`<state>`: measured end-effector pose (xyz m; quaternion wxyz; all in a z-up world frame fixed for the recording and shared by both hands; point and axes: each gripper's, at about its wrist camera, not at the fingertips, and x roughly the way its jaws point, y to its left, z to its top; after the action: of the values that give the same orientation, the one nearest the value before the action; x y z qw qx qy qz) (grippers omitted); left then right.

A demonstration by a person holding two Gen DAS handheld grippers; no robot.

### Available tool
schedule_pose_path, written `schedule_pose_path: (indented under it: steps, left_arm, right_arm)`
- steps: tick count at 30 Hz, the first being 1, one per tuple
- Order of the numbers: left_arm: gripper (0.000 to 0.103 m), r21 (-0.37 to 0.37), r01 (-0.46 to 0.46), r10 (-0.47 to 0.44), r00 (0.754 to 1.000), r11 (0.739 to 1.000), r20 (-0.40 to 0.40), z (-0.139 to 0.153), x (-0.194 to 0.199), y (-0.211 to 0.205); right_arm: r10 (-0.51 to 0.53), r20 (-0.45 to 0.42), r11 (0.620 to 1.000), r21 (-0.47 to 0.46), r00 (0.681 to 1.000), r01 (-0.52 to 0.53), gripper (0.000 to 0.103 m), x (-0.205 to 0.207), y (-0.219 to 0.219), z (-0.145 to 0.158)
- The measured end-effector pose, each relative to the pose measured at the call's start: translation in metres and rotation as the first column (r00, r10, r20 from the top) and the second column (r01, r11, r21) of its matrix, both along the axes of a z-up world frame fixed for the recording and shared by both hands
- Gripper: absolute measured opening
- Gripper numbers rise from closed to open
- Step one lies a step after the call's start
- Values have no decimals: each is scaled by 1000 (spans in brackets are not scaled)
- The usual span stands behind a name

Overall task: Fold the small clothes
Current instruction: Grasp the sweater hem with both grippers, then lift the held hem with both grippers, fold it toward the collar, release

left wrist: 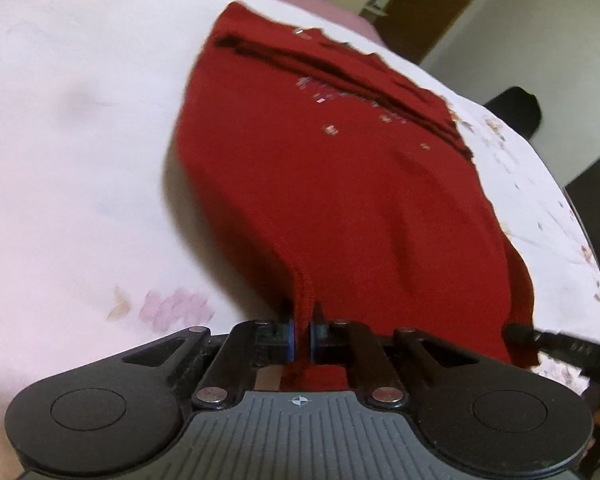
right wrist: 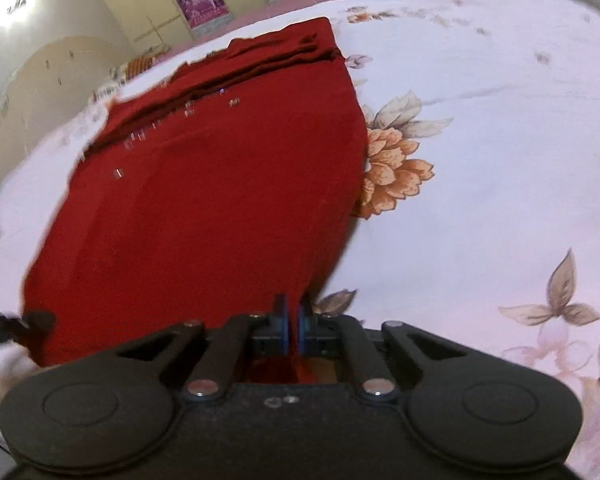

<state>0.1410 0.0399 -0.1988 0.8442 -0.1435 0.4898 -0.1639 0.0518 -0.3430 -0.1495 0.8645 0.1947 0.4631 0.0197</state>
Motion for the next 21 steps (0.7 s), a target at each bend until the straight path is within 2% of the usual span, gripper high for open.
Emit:
schedule_pose_path:
  steps: [4, 10, 17, 21]
  left_arm:
    - [7, -45, 17, -14, 997, 999, 72, 20, 14, -9]
    - [7, -83, 7, 9, 983, 997, 182, 52, 64, -19]
    - [7, -100, -61, 86, 960, 993, 268, 68, 148, -33]
    - [7, -95, -117, 140, 947, 989, 290, 69, 205, -40]
  right_arm:
    - [10, 65, 998, 68, 998, -14, 5, 9, -2, 17]
    - [11, 156, 994, 109, 988, -28, 5, 47, -7, 42]
    - [16, 260, 996, 76, 966, -37, 5, 133, -17, 64]
    - [0, 293, 996, 83, 956, -26, 5, 201, -30, 66]
